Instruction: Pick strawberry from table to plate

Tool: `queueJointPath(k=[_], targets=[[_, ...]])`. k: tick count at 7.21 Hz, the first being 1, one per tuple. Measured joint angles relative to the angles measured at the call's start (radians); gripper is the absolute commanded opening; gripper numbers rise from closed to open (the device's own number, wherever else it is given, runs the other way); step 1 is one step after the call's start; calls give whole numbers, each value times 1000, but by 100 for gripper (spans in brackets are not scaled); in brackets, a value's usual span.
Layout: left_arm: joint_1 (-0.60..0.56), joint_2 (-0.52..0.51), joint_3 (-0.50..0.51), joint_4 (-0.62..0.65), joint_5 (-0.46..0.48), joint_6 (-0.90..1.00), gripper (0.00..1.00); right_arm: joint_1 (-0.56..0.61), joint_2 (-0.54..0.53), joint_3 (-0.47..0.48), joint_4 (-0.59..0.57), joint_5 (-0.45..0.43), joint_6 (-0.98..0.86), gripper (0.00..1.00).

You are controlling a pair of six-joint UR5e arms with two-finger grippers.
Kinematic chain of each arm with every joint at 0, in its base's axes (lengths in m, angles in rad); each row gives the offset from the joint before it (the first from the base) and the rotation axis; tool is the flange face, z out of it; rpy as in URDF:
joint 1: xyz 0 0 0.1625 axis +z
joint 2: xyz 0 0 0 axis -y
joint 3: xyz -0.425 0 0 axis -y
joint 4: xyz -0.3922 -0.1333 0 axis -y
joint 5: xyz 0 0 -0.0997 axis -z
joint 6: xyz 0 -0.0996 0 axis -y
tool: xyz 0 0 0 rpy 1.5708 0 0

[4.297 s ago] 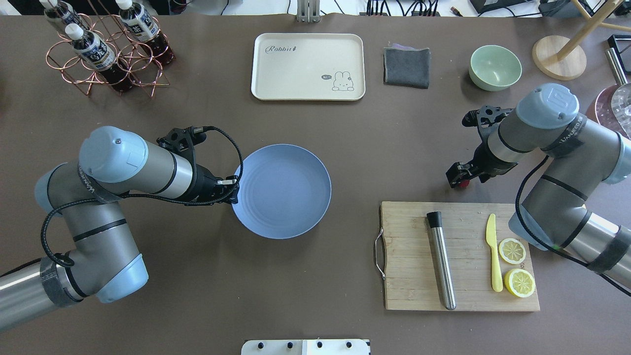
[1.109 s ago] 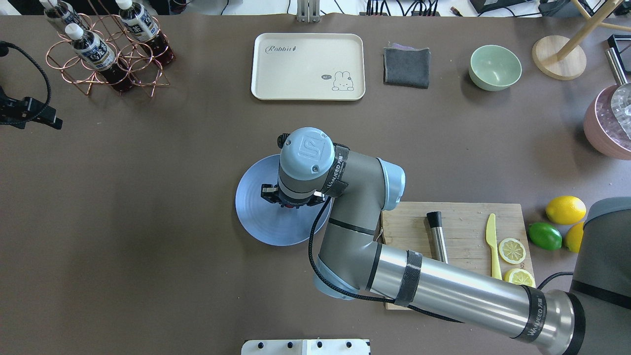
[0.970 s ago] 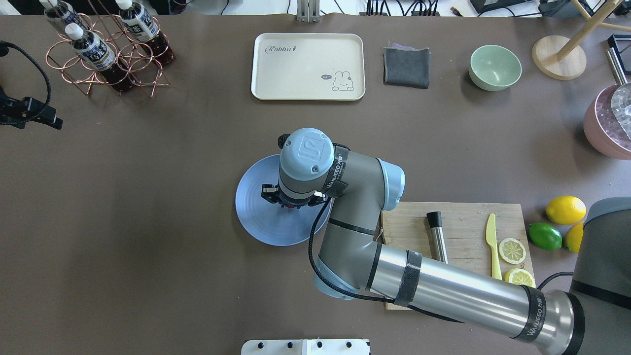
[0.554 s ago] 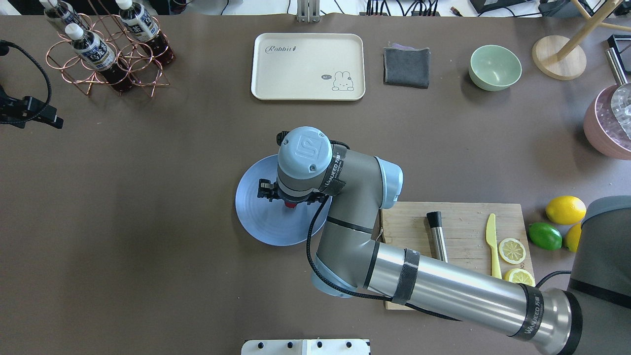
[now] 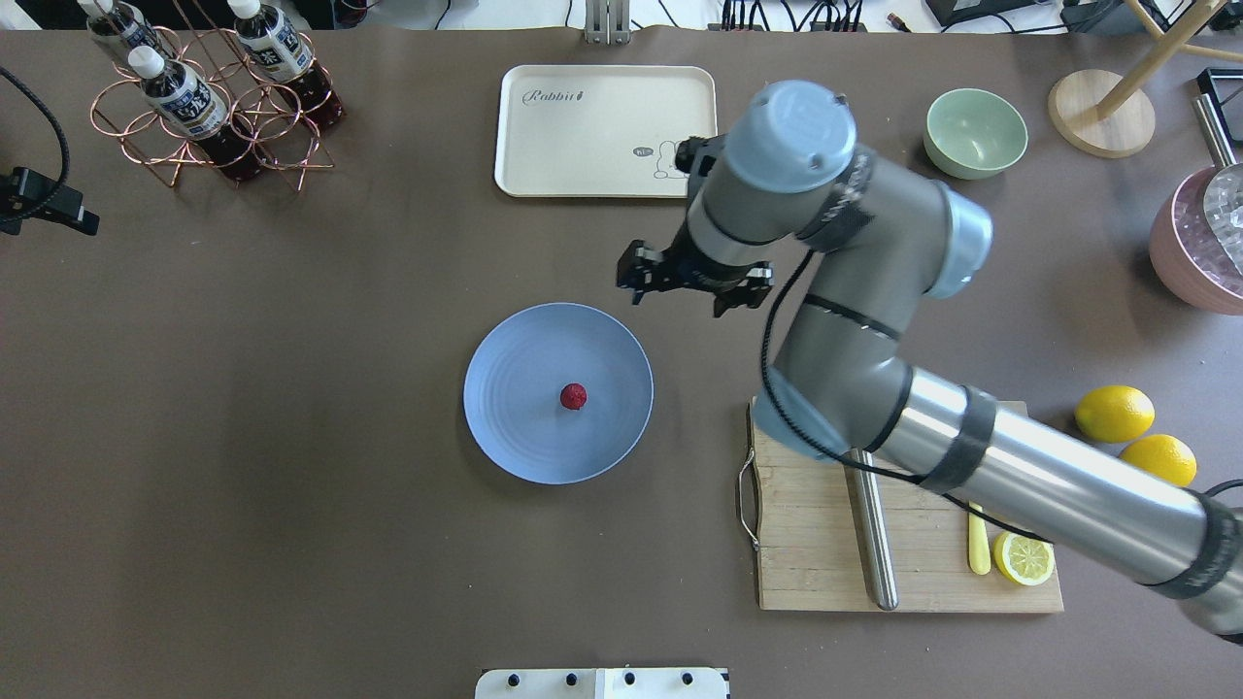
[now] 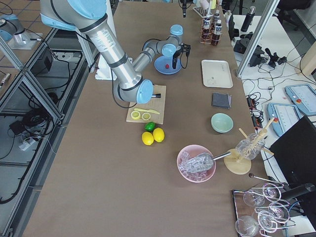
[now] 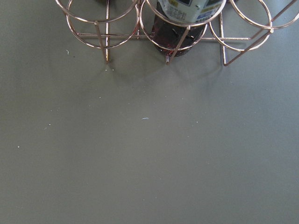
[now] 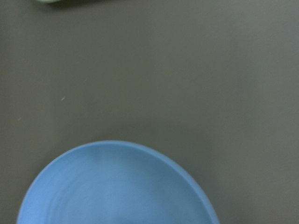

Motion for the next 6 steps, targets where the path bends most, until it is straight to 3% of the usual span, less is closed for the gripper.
queueJointPath(k=[1, 3, 4, 6], targets=[[-52, 0, 1, 75, -7, 113, 96, 118, -114, 77, -34, 88, -153, 100], [-181, 0, 5, 280, -12, 413, 97, 339, -329, 134, -74, 205, -533, 100], [-237, 0, 8, 363, -11, 521, 97, 447, -419, 129, -112, 231, -755, 100], [-296, 18, 4, 412, -11, 585, 97, 642, -509, 64, -227, 244, -1168, 100]])
